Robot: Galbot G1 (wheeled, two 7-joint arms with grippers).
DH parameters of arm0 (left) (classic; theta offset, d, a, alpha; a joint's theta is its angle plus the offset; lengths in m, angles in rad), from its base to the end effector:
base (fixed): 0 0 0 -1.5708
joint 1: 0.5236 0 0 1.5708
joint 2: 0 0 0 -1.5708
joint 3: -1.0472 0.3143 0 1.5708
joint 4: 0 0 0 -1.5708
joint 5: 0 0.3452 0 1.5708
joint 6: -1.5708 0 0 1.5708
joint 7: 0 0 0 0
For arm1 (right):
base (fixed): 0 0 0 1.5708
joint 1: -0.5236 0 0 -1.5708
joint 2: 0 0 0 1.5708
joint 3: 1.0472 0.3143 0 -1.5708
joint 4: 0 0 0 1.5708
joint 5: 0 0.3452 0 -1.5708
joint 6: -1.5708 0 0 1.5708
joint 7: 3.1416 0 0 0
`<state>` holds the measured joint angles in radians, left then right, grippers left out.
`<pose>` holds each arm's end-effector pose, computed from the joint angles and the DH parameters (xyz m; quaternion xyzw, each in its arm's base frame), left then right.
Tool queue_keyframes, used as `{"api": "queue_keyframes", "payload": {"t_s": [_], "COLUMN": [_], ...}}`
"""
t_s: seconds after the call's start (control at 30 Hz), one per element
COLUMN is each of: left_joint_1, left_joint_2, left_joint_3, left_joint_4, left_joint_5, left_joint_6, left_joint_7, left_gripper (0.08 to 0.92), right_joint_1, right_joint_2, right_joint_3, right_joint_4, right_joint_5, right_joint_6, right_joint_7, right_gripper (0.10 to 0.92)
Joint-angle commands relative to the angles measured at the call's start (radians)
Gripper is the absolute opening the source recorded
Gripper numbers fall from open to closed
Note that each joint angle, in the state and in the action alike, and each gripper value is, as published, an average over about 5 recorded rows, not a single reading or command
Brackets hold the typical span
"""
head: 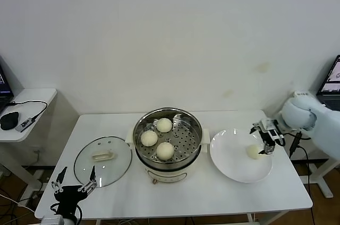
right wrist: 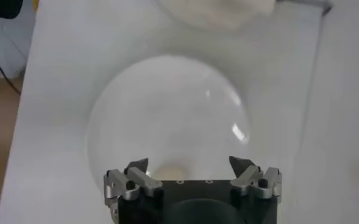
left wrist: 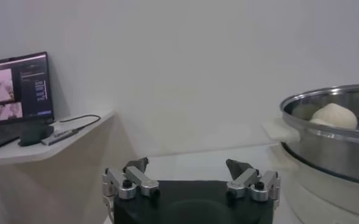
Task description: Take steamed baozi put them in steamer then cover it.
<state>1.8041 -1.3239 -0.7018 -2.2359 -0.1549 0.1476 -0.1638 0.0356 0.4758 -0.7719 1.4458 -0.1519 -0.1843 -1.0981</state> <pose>0.1350 0.0714 -0.2464 0.0761 -0.9884 -0.0829 0.1023 0.4470 -0.1667 -0.1319 0.4686 -0.5343 0.5920 0.3801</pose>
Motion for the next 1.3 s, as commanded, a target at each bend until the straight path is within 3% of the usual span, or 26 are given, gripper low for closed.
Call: {"api": "queue_keyframes", "payload": {"t_s": [0.03, 0.37, 0.8, 1.3], "left_joint_1": [0.001, 0.003, -0.002, 0.001], "left_joint_2": [-0.001, -0.004, -0.007, -0.010], "left_joint_3": [-0.005, -0.016, -0.016, -0.016], "left_joint_4": [0.002, 0.012, 0.022, 0.022], "left_joint_5": [-0.001, 0.000, 0.001, 0.002], "left_joint_6": [0.000, -0.001, -0.001, -0.001], "left_joint_7": [0.000, -0.001, 0.000, -0.002], "left_gripper": [0.823, 0.823, 0.823, 0.823], "right_joint_1": [-0.204, -0.204, -0.211, -0.211], "right_joint_2": [0.105, 0.254, 0.292, 0.290], "right_joint_3": [0.204, 0.220, 0.222, 0.235], "right_joint_4": [-0.240, -0.379, -0.421, -0.425], "right_joint_5": [-0.121, -0.160, -0.193, -0.213], "right_joint_6": [0.021, 0.028, 0.015, 0.006], "right_joint_7": [0.009, 0.016, 0.010, -0.001], "right_gripper": [0.823, 0.823, 0.818, 0.683]}}
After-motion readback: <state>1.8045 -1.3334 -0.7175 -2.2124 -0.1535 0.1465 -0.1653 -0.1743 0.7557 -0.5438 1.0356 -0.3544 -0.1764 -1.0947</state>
